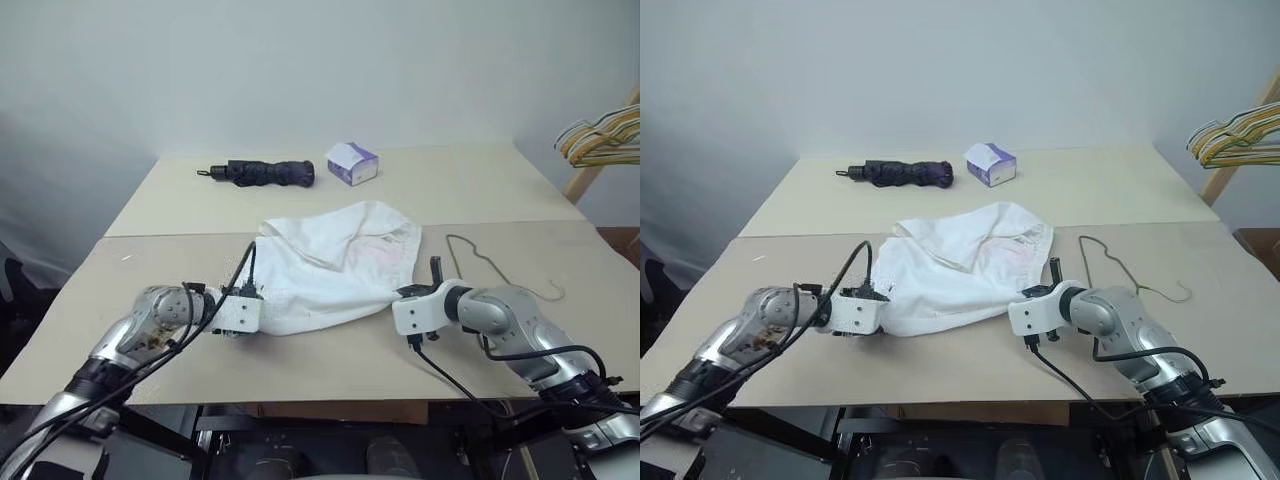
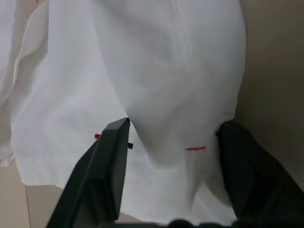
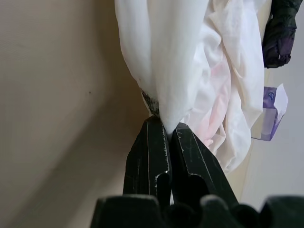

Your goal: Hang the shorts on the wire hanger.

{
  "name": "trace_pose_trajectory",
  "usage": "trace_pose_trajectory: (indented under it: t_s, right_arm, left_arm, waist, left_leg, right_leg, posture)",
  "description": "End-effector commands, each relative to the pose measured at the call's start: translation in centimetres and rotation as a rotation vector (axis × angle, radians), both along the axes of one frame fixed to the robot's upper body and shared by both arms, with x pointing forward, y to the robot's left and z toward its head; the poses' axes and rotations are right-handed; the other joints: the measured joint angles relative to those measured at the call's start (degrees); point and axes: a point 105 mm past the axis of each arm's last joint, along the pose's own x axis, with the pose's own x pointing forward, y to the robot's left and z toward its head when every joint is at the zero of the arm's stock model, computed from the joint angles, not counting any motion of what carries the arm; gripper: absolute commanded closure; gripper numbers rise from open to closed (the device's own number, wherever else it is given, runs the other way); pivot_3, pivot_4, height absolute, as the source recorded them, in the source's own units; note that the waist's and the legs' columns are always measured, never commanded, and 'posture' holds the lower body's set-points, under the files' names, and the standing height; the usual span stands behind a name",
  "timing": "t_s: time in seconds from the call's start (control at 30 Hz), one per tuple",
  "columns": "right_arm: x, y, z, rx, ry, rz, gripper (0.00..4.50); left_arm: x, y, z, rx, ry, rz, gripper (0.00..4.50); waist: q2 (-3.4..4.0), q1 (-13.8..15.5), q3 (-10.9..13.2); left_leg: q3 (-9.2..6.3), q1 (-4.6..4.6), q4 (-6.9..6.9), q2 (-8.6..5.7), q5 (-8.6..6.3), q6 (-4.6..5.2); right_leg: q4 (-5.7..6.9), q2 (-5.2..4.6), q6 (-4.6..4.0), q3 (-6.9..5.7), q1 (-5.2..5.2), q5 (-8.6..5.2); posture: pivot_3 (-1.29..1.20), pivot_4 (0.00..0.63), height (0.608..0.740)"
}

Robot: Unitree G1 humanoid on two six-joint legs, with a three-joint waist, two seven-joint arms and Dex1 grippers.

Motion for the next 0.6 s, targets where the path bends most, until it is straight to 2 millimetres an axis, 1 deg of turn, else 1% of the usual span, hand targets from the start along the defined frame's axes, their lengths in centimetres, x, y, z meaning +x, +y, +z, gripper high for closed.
trace_pose_trajectory:
  t_s: [0.03, 0.07, 0.1, 0.13, 0.17, 0.2, 0.3, 0.43, 0.5, 0.6]
  right_arm:
    - [0.3, 0.5, 2.1, 0.033, -0.06, 0.018, 4.5]
    - [0.3, 0.5, 2.1, 0.035, -0.06, 0.018, 4.5]
    - [0.3, 0.6, 2.1, 0.035, -0.06, 0.019, 4.5]
    - [0.3, 0.6, 2.1, 0.039, -0.06, 0.019, 4.5]
    - [0.3, 0.7, 2.1, 0.041, -0.06, 0.02, 4.5]
    - [0.3, 0.8, 2.1, 0.045, -0.062, 0.02, 4.5]
    - [0.3, 1.0, 2.2, 0.049, -0.066, 0.024, 4.5]
    - [0.1, 1.2, 2.2, 0.059, -0.074, 0.032, 4.5]
    - [-0.4, 1.1, 2.1, 0.069, -0.045, 0.045, 4.5]
    - [-1.6, 0.9, 2.5, 0.091, -0.003, 0.115, 4.5]
  left_arm:
    - [0.4, 1.1, -1.8, 0.055, 0.029, 0.043, 2.77]
    - [0.5, 1.1, -1.8, 0.054, 0.028, 0.045, 3.13]
    - [0.6, 1.2, -1.8, 0.054, 0.026, 0.046, 3.4]
    - [0.8, 1.2, -1.8, 0.051, 0.025, 0.048, 3.74]
    - [0.9, 1.2, -1.8, 0.049, 0.025, 0.049, 4.03]
    - [1.0, 1.3, -1.8, 0.049, 0.024, 0.052, 4.43]
    - [1.4, 1.8, -1.4, 0.047, 0.017, 0.066, 4.47]
    - [1.2, 3.0, -0.5, 0.059, 0.024, 0.069, 4.47]
    - [0.1, 3.3, 0.4, 0.039, 0.071, 0.035, 4.47]
    - [-2.8, 3.5, 2.1, 0.006, 0.171, -0.056, 4.47]
  waist:
    - [-0.02, -0.3, 0.0]
    - [-0.03, -0.4, 0.0]
    - [-0.03, -0.5, 0.0]
    - [-0.03, -0.7, 0.0]
    - [-0.03, -0.8, 0.0]
    - [-0.03, -0.9, 0.0]
    - [-0.04, -1.4, 0.0]
    - [-0.07, -1.8, -0.1]
    - [-0.1, -2.2, 0.0]
    - [-0.13, -3.2, 0.0]
  left_leg:
    - [-0.01, 0.0, 0.0, 0.0, 0.0, 0.01]
    - [-0.01, 0.0, 0.0, -0.01, 0.01, 0.01]
    - [-0.02, 0.0, 0.0, -0.02, 0.03, 0.06]
    - [-0.03, -0.01, 0.0, -0.02, 0.18, 0.31]
    - [-0.05, -0.01, 0.0, -0.02, 0.19, 0.31]
    - [-0.06, -0.01, 0.0, -0.02, 0.18, 0.31]
    - [-0.08, -0.01, 0.0, -0.02, 0.18, 0.31]
    - [-0.09, -0.03, -0.02, -0.02, 0.19, 0.33]
    - [-0.09, -0.04, -0.03, -0.02, 0.21, 0.36]
    - [-0.11, -0.11, -0.09, -0.01, 0.21, 0.4]
  right_leg:
    - [0.0, 0.0, 0.01, 0.0, 0.0, -0.01]
    - [0.0, 0.0, 0.02, 0.0, 0.0, -0.01]
    - [0.0, 0.0, 0.03, 0.0, 0.0, -0.02]
    - [0.0, 0.0, 0.03, 0.0, 0.0, -0.02]
    - [0.0, 0.0, 0.03, -0.01, 0.0, -0.02]
    - [0.0, 0.0, 0.04, -0.03, 0.0, -0.02]
    - [0.01, 0.0, 0.04, -0.04, 0.0, -0.02]
    - [0.02, 0.0, 0.09, -0.04, -0.04, -0.05]
    - [0.03, 0.01, 0.09, -0.04, -0.07, -0.06]
    - [0.04, 0.01, 0.16, -0.03, -0.17, -0.11]
  posture:
    - [-0.22, 0.0, 0.74]
    - [-0.22, 0.0, 0.74]
    - [-0.22, 0.0, 0.74]
    - [-0.22, 0.0, 0.74]
    - [-0.22, 0.0, 0.74]
    - [-0.22, 0.0, 0.74]
    - [-0.21, 0.0, 0.74]
    - [-0.2, 0.0, 0.74]
    - [-0.2, 0.0, 0.74]
    - [-0.2, 0.0, 0.74]
